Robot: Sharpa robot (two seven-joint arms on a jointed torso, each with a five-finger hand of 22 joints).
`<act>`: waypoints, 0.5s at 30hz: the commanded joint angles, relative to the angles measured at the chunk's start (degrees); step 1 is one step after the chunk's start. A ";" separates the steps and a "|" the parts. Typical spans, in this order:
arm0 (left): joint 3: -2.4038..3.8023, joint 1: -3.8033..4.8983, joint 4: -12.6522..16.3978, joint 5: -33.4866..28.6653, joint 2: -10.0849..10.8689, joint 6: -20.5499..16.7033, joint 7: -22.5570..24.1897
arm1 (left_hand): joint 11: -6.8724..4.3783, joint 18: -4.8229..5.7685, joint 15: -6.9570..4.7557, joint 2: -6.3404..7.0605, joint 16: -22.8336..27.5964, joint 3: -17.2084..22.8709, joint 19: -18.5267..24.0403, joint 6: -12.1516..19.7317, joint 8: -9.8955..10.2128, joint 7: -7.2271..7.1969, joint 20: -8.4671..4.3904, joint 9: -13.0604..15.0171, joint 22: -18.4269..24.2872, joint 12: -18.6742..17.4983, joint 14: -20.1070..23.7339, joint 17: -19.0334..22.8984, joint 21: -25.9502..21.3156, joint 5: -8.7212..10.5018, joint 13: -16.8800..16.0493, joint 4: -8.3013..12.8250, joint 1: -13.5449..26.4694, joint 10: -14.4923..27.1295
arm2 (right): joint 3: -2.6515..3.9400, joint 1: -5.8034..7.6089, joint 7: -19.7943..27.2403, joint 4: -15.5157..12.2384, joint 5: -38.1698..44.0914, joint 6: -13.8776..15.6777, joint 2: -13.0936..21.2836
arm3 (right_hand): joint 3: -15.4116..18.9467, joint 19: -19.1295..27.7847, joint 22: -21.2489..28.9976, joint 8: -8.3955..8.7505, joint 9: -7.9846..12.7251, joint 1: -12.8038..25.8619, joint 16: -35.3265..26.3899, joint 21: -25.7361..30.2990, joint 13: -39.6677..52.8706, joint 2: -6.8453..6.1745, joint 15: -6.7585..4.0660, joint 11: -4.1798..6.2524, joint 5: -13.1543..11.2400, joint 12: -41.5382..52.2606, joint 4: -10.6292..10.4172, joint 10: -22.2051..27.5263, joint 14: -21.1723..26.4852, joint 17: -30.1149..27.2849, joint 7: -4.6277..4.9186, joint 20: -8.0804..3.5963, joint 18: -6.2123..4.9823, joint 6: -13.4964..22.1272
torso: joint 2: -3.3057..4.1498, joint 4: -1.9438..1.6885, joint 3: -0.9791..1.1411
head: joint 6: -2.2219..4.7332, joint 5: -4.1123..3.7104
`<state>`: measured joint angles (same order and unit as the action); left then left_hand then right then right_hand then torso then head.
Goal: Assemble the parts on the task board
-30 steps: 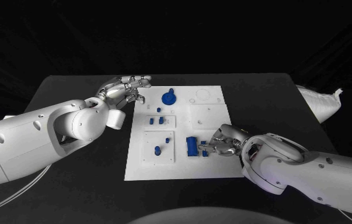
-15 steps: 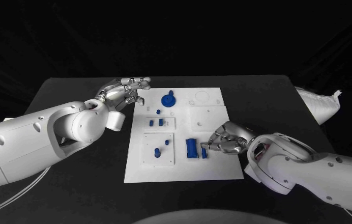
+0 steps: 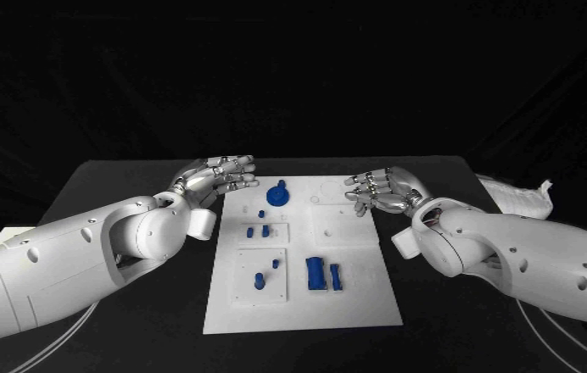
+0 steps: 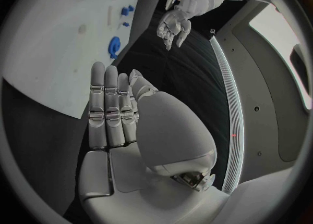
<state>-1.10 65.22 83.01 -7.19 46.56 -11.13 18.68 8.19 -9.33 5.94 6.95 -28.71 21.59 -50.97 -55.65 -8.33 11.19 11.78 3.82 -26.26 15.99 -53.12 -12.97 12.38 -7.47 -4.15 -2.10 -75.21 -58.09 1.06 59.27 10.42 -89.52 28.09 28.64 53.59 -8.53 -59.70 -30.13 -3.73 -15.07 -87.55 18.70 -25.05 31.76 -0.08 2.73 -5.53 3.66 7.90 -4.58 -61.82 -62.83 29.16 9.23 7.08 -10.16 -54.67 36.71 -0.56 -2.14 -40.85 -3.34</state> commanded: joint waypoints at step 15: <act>0.09 -0.13 -12.50 -4.09 -9.26 -6.96 8.07 | 1.12 -1.30 2.63 -1.14 17.02 -2.72 5.86 -1.57 3.91 -0.40 3.67 -0.05 8.98 -8.86 -1.61 7.81 -7.71 -0.22 0.61 -0.68 -1.68 -1.63 | 2.94 -0.23 15.33 20.82 -19.33 -13.20 -13.25 | 1.24 -2.77 19.10 0.12 8.79 6.75 -15.15 20.84 -26.57 -0.43 3.40 -2.72 0.65 -4.36 5.70 -0.45 -3.09 -20.54 1.33 4.83 -0.50 0.43 | -3.11 0.62 0.08 | 6.52 0.81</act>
<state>-1.06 65.08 70.83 -10.36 37.53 -16.36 24.26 9.31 -9.90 8.68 5.87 -11.88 19.19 -45.52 -56.79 -4.58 10.80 15.43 3.83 -17.32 7.27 -54.32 -5.19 4.86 -7.47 -3.61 -2.77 -76.29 -59.38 3.96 59.13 22.71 -69.25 11.03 19.52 40.69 -7.34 -62.26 -11.33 -3.73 -6.42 -81.00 3.67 -4.47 5.51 -0.64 6.11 -8.24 3.98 3.63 0.89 -61.90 -65.65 8.93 10.34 11.99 -10.16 -54.21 33.90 -0.03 -2.20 -34.88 -2.77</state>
